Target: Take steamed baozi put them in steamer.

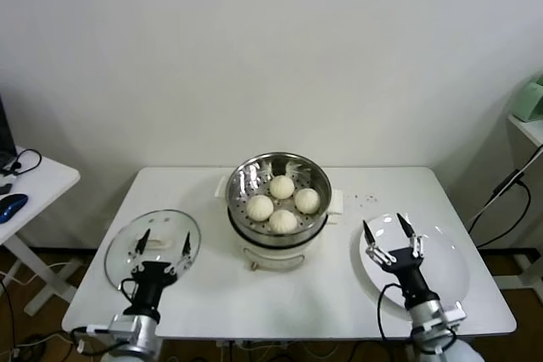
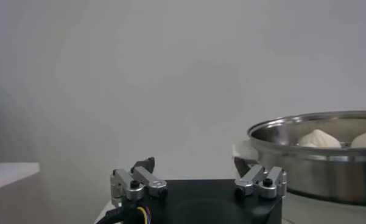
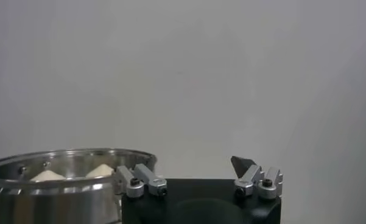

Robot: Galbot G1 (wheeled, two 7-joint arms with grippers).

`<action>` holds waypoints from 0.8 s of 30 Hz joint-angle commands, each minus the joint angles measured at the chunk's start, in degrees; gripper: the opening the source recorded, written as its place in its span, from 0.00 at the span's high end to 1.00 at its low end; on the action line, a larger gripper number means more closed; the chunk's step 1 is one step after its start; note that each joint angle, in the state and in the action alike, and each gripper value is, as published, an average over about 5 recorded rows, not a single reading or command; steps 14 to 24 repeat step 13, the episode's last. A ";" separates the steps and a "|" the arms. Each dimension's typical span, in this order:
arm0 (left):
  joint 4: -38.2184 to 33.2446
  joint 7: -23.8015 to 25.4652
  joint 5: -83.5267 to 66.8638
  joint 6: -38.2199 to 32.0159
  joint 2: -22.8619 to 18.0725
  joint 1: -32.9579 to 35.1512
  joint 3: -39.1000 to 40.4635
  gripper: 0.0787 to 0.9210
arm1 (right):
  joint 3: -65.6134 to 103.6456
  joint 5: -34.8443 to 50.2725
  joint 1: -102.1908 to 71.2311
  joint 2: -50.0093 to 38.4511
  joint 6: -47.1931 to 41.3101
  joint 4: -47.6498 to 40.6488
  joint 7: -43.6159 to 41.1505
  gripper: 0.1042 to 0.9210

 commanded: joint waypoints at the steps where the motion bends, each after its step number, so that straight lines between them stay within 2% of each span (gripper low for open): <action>1: -0.25 2.10 -4.32 0.34 0.14 0.03 -2.98 0.12 | 1.87 -1.41 -5.70 6.08 2.45 1.38 0.50 0.12; 24: -0.89 0.42 -2.95 0.03 -0.14 0.62 -2.16 0.12 | 1.52 -1.23 -5.75 5.92 2.57 0.92 -0.16 0.12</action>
